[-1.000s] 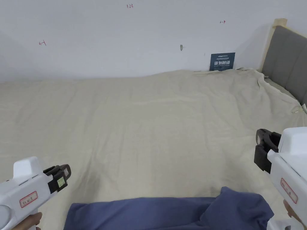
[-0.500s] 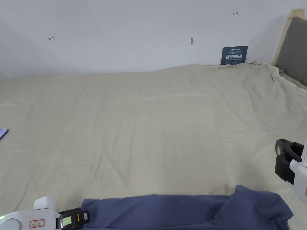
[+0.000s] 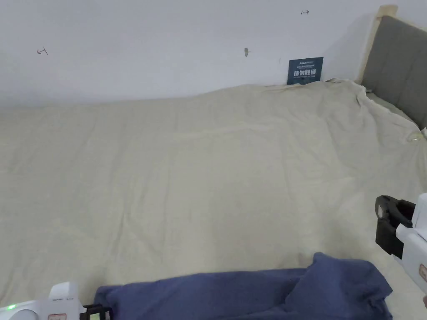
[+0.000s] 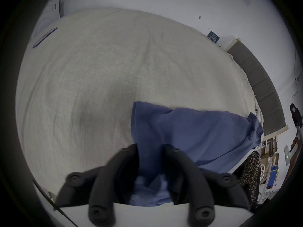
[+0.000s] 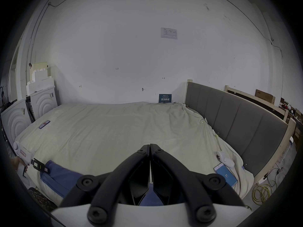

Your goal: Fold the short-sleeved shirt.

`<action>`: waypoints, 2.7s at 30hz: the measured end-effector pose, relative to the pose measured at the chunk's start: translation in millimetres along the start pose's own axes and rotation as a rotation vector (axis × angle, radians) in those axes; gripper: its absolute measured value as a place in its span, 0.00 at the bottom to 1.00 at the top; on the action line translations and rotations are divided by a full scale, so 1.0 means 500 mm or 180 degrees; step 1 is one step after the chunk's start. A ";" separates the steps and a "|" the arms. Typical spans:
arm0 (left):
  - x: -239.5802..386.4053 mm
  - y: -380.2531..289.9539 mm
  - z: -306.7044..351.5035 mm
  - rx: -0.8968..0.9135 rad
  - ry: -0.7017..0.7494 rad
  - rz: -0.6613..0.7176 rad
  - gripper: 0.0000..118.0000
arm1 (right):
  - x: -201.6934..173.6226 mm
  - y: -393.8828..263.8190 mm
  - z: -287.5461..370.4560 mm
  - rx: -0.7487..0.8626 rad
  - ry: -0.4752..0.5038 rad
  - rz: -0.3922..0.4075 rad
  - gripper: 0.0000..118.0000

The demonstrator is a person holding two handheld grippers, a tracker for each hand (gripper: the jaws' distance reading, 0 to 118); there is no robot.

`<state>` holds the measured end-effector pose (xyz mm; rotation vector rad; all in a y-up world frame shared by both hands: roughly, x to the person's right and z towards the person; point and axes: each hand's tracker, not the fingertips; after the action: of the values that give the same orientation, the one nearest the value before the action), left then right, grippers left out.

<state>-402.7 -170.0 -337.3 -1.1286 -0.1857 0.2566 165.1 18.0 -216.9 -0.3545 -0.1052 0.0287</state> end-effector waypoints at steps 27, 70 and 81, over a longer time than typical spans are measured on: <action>0.055 -0.001 0.241 0.0360 0.0396 0.0083 0.01 | 0.002 -0.002 0.002 0.0059 0.0133 -0.0055 0.00; 0.307 0.024 0.085 0.0586 -0.0121 -0.0552 0.93 | 0.031 -0.010 0.035 0.0014 0.0051 -0.0107 0.00; 0.293 -0.059 0.014 0.1012 0.0047 -0.0893 0.00 | 0.038 -0.012 0.040 0.0002 0.0016 -0.0126 0.00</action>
<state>-261.5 -132.7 -305.2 -0.7777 -0.2770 0.0253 181.7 20.3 -194.5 -0.3519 -0.1071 -0.0113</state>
